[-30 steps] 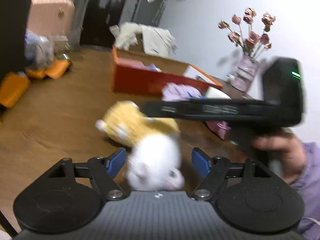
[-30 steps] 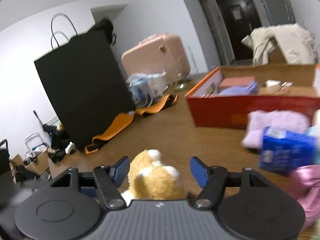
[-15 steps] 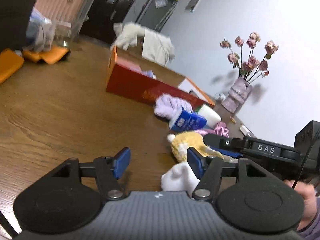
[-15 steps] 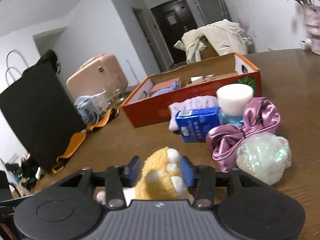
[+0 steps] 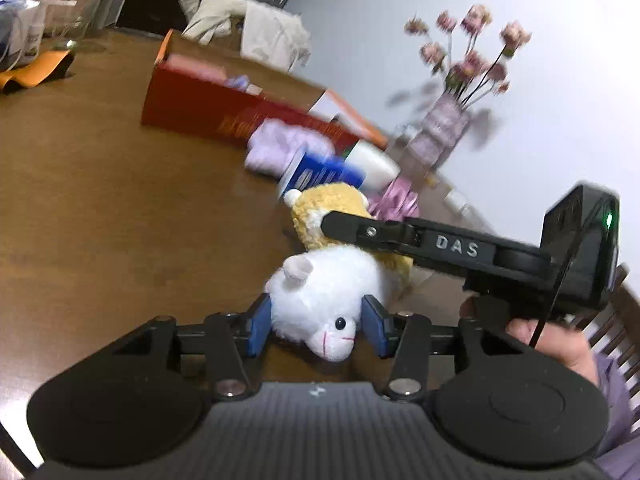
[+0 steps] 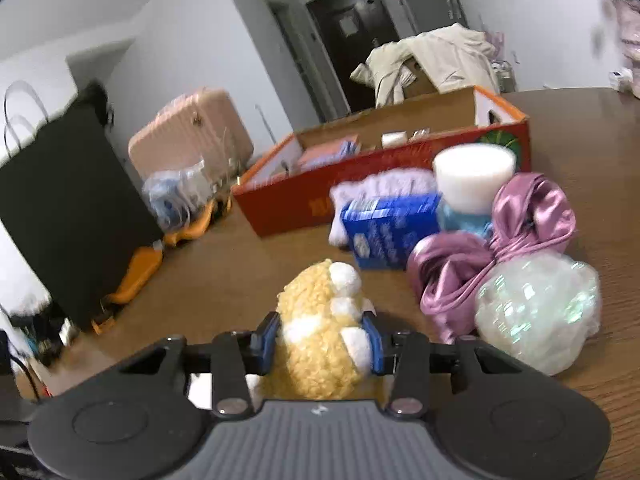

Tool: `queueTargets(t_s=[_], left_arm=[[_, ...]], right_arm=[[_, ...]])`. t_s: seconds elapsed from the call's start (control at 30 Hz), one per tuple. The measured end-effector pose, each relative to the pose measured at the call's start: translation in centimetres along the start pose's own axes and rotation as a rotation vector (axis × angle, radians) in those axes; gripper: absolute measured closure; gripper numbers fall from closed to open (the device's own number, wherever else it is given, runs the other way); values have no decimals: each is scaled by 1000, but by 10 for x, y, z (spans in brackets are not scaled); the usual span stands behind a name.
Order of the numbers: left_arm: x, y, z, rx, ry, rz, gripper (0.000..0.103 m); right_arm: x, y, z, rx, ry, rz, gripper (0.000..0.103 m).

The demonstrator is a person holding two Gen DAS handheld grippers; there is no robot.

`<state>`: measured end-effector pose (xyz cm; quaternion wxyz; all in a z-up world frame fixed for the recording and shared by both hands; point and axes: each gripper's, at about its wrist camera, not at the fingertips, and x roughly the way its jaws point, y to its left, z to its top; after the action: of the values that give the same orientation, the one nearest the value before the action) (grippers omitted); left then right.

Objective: Organize soft objects
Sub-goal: 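Carry the plush dog over the cardboard box with both grippers and open them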

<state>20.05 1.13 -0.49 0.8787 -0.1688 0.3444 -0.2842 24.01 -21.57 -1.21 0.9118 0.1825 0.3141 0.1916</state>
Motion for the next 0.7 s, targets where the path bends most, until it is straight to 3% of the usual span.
queueTargets(t_s=[0.13, 0.27, 0.47, 0.7], left_arm=[[-1, -13, 49, 38, -104, -95, 57], [40, -13, 121, 60, -134, -125, 58], [143, 10, 204, -15, -33, -106, 59], [210, 37, 213, -45, 71, -50, 59]], right_arm=[[-27, -6, 40, 10, -143, 30, 61], [-14, -27, 108, -8, -233, 32, 61], [59, -83, 184, 50, -176, -56, 61], [125, -119, 193, 60, -52, -170, 60]])
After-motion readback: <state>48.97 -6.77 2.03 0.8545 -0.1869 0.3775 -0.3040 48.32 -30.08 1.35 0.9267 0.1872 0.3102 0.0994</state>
